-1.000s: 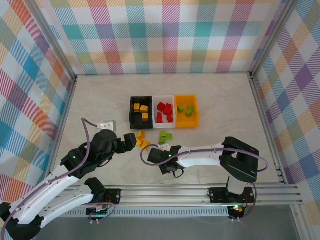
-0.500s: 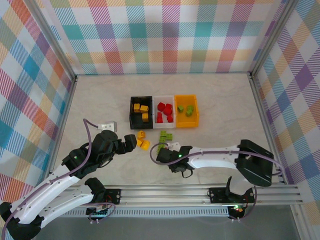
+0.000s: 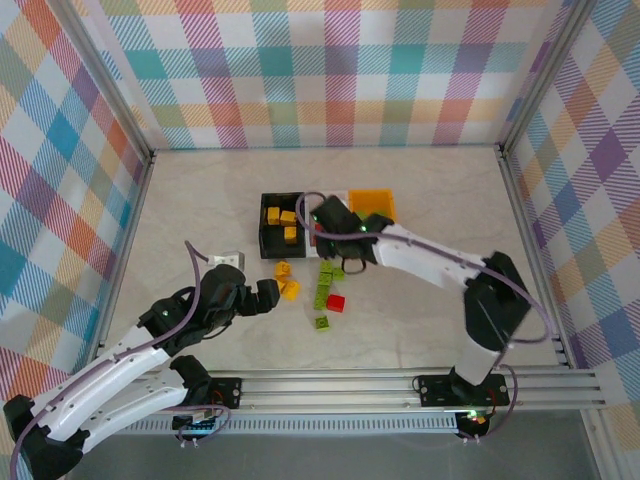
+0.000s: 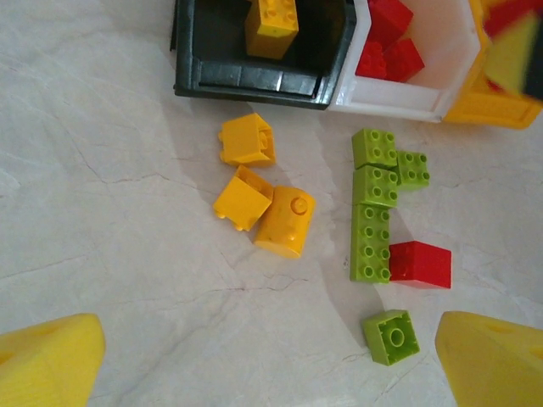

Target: Sort the legos into containers by color

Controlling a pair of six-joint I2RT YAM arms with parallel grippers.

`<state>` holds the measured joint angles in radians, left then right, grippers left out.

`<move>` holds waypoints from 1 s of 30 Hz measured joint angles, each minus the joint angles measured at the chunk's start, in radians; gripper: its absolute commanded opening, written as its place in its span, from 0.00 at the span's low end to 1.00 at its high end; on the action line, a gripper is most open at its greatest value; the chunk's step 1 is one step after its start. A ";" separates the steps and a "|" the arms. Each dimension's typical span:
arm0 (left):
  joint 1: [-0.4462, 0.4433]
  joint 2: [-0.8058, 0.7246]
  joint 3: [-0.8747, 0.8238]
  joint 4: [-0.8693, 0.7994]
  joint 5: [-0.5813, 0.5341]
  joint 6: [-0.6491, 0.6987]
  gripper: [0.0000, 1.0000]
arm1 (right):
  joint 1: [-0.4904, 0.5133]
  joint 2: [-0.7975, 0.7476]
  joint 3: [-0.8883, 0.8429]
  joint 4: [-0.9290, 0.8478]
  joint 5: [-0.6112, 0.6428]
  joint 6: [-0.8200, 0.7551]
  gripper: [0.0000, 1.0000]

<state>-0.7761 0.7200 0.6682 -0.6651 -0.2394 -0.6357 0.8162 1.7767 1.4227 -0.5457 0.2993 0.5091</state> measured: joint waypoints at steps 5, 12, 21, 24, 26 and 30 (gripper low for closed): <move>0.000 0.008 -0.019 0.017 0.027 -0.004 1.00 | -0.082 0.230 0.204 -0.016 -0.030 -0.006 0.41; 0.000 0.005 -0.040 0.016 0.048 -0.008 1.00 | -0.100 0.298 0.297 -0.069 -0.052 -0.020 0.70; 0.000 -0.055 -0.040 -0.002 0.018 -0.012 1.00 | 0.088 -0.082 -0.077 -0.062 -0.063 0.024 0.73; 0.000 -0.078 -0.040 -0.023 -0.006 -0.017 1.00 | 0.198 -0.168 -0.209 -0.062 -0.074 0.066 0.74; 0.000 -0.090 -0.040 -0.029 -0.019 -0.021 1.00 | 0.273 -0.182 -0.283 -0.068 -0.097 0.104 0.73; 0.000 -0.098 -0.040 -0.041 -0.034 -0.026 1.00 | 0.372 -0.119 -0.323 -0.090 -0.105 0.165 0.73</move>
<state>-0.7761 0.6216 0.6277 -0.7059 -0.2729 -0.6617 1.1881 1.6573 1.0996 -0.6361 0.1944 0.6743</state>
